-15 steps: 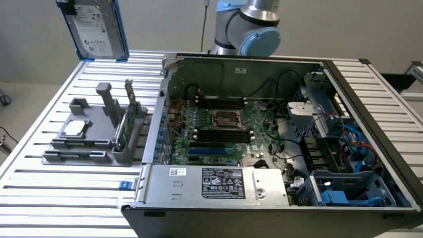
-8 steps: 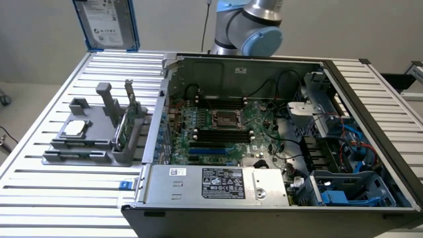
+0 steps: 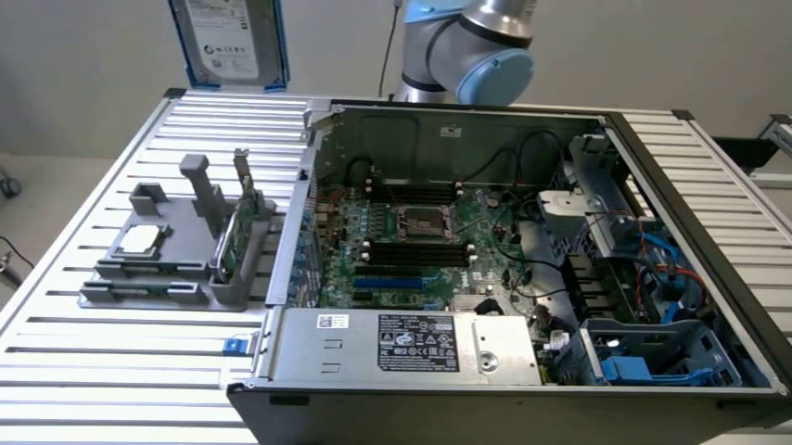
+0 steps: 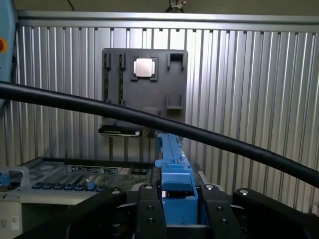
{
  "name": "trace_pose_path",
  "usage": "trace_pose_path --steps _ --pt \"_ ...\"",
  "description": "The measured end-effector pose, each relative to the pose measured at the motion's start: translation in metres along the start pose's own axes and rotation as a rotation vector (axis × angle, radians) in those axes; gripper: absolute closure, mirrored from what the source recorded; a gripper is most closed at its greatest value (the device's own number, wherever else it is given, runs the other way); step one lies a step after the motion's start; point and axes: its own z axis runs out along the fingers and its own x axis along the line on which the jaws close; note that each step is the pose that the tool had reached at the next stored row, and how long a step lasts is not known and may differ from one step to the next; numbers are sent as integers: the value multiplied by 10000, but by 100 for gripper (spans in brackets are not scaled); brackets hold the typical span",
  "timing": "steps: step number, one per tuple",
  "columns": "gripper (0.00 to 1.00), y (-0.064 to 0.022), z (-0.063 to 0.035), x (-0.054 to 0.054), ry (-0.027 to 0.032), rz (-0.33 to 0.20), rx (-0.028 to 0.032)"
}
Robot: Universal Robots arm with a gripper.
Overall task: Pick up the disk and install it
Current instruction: 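Pick up the disk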
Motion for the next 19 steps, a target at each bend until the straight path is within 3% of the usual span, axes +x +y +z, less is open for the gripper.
trace_pose_path --steps 19 --pt "67 -863 -33 114 3 -4 -41"
